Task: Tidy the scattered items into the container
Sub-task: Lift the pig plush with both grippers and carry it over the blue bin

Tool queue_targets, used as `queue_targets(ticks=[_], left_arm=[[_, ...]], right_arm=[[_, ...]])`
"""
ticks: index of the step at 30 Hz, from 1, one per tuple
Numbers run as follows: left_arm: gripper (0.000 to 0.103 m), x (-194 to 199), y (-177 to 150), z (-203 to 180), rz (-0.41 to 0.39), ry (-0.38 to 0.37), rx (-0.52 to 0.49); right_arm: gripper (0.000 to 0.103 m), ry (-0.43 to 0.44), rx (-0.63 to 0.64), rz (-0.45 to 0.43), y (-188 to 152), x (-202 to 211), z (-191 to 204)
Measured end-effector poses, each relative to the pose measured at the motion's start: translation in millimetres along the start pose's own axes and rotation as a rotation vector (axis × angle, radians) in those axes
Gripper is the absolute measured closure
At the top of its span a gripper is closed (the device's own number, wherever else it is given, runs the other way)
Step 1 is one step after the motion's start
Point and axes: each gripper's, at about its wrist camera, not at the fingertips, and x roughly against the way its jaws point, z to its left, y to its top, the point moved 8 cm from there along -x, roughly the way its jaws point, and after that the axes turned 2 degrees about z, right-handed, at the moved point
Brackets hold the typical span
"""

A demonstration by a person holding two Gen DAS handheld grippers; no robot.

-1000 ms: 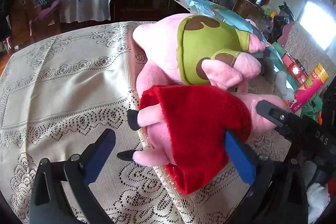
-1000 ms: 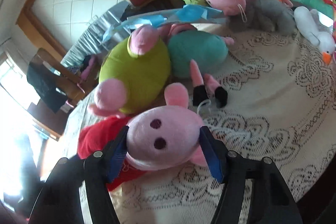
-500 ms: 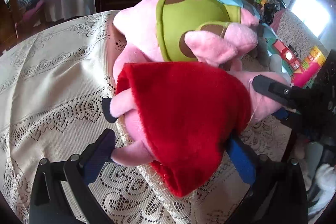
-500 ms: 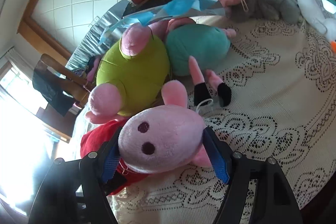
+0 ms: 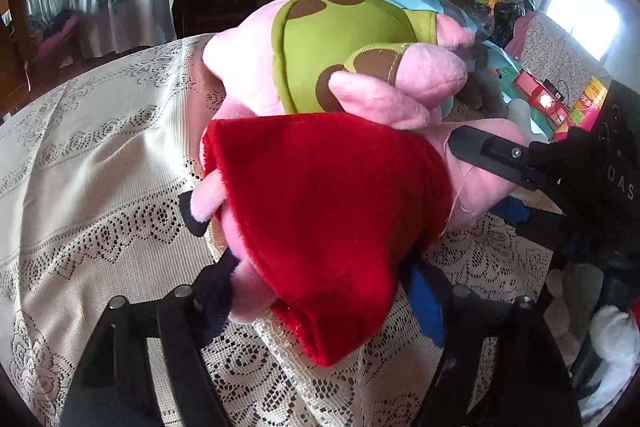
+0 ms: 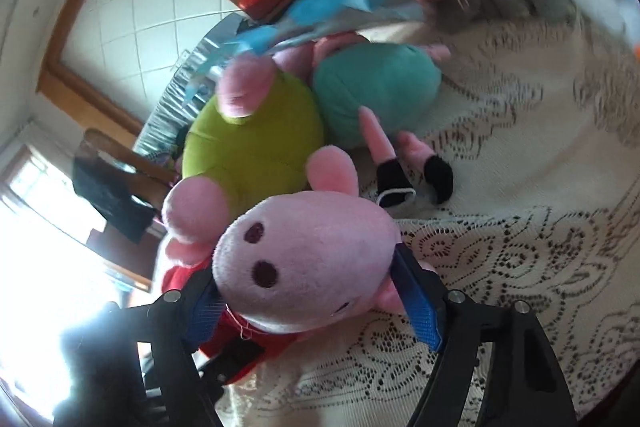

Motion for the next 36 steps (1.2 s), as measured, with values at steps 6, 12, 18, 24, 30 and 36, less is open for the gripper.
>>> queue_targets(ticks=[6, 12, 18, 24, 30, 36], left_arm=[[0.030, 50, -5, -1, -0.054, 0.033, -0.033], [0.030, 117, -10, 15, -0.115, 0.090, -0.019], [0.030, 174, -28, 61, -0.155, 0.193, 0.044], [0.030, 208, -58, 112, -0.167, 0.280, 0.135], [0.030, 245, -102, 181, -0.185, 0.358, 0.273], [0.030, 297, -156, 247, -0.204, 0.468, 0.407]], right_arm=[[0.030, 0.075, 0.057, -0.010, -8, 27, 28], [0.030, 0.147, 0.162, -0.023, -21, 54, 84], [0.030, 0.229, 0.271, 0.006, -49, 51, 155], [0.030, 0.304, 0.333, 0.089, -88, 22, 212], [0.030, 0.389, 0.450, 0.209, -146, -11, 285], [0.030, 0.477, 0.570, 0.324, -213, -38, 357]])
